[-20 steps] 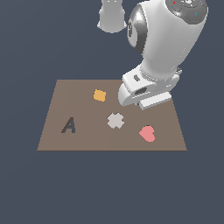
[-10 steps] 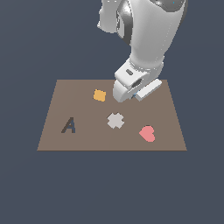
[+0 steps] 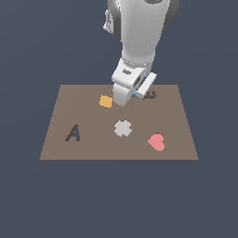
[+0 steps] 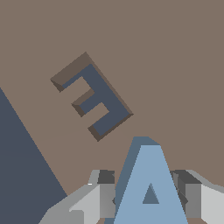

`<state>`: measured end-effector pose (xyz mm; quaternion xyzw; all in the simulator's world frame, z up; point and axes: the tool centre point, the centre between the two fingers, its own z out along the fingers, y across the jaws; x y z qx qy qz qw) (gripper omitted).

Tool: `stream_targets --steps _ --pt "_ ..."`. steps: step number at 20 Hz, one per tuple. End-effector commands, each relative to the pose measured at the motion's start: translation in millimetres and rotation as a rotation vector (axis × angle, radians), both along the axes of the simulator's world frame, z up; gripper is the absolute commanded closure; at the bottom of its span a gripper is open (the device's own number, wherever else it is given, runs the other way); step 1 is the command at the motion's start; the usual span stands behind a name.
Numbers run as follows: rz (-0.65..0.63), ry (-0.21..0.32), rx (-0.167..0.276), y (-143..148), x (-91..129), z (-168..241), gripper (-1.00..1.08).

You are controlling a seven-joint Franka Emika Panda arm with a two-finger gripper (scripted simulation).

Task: Insert a designated object into the corresponding slot on a board.

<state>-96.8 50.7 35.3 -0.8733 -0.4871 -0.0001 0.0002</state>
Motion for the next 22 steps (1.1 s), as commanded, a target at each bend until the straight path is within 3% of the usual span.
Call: stream_targets --steps 1,11,22 --pt "0.085 -0.001 0.0 -11.3 -4.9 0.4 1.08" --pt "0.401 -0.001 0.0 -57.7 -13.1 1.1 1.08" --pt "0.739 -0.002 -0.001 -108.2 -4.9 2.0 1.08"
